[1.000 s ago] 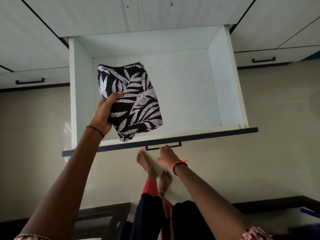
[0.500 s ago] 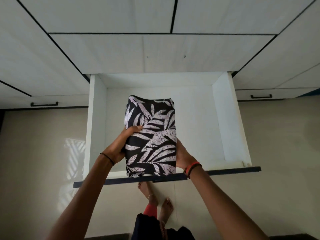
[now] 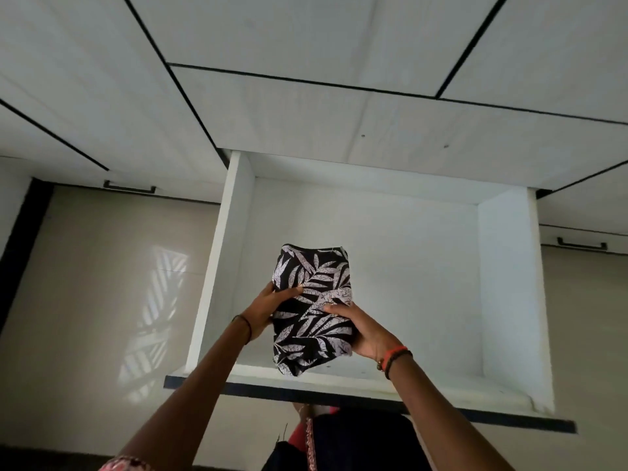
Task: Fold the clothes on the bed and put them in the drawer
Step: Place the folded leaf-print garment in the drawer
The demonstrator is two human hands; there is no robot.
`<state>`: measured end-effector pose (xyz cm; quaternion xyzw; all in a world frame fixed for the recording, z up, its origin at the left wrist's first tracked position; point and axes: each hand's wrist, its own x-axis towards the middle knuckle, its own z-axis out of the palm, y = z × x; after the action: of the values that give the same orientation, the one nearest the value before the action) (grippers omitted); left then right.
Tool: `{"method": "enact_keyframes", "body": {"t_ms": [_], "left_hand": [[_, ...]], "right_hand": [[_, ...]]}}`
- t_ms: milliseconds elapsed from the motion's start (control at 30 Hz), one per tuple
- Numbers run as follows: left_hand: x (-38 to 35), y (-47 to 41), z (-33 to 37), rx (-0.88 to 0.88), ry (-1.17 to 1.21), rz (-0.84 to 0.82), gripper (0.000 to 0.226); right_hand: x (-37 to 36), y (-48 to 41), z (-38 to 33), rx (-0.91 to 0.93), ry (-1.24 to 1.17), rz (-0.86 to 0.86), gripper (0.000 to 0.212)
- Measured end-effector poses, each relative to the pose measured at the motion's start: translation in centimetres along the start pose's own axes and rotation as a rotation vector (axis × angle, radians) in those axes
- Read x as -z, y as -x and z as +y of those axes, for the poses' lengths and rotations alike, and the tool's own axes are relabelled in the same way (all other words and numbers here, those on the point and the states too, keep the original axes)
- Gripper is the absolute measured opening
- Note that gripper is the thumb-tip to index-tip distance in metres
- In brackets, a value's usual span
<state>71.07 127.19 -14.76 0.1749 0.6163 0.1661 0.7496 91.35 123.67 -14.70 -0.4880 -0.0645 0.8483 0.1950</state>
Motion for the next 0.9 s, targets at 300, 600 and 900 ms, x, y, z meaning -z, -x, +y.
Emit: {"method": "enact_keyframes", "body": {"t_ms": [300, 600, 900], "left_hand": [[3.2, -8.5, 1.9, -0.038, -0.105, 0.128, 0.066], [5.1, -15.8, 9.9, -0.325, -0.314, 0.491, 0.071], [5.1, -18.5, 6.3, -0.21, -0.599, 0.428, 0.056]], "right_hand": [[1.8, -10.0, -3.7, -0.046, 0.085, 0.092, 0.035], [0.2, -21.0, -12.8, 0.055, 0.458, 0.23, 0.066], [0.5, -25.4, -14.3, 0.068, 0.724, 0.34, 0.078]]}}
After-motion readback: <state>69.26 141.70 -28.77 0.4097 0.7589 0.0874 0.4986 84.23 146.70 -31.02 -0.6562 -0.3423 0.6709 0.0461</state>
